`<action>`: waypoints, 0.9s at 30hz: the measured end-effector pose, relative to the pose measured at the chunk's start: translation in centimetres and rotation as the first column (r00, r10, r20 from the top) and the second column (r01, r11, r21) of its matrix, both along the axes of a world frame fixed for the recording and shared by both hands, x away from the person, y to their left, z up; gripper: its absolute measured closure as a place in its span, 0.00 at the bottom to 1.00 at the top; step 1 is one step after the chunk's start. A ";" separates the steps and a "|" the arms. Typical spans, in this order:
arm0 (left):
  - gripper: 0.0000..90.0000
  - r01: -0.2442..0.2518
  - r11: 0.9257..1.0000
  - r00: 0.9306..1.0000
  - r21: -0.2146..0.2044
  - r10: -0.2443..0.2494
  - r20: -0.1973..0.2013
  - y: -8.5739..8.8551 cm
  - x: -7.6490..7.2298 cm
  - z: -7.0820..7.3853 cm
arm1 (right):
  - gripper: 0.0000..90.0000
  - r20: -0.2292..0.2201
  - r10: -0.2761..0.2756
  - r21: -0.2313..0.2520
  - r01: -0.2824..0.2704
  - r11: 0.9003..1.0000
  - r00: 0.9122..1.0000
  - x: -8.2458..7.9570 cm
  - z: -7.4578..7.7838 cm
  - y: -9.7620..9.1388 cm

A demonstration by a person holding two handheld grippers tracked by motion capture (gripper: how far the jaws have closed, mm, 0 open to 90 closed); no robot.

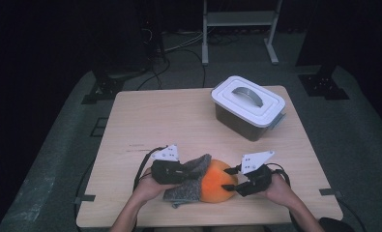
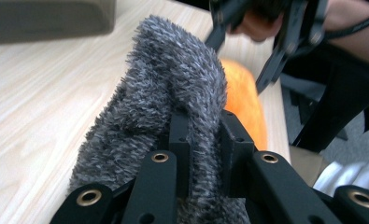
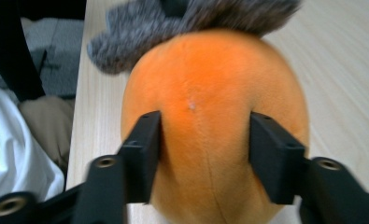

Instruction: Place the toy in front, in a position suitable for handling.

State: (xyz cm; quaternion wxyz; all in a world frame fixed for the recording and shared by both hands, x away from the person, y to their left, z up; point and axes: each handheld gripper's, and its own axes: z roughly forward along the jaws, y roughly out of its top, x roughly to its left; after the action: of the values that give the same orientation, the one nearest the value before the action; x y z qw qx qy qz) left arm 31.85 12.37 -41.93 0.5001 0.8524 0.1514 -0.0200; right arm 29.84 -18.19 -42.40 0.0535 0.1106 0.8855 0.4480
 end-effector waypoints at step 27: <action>0.87 -0.017 1.000 1.000 0.012 0.017 0.020 1.0 0.1 0.5 | 0.58 0.006 -0.051 0.040 0.050 0.998 0.999 0.6 0.8 0.8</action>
State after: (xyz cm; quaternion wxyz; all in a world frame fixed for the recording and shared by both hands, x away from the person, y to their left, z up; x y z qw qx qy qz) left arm 31.97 13.34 -41.45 0.4967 0.8541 0.1539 -0.0064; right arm 30.45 -17.35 -41.64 0.0656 0.1324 0.8731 0.4646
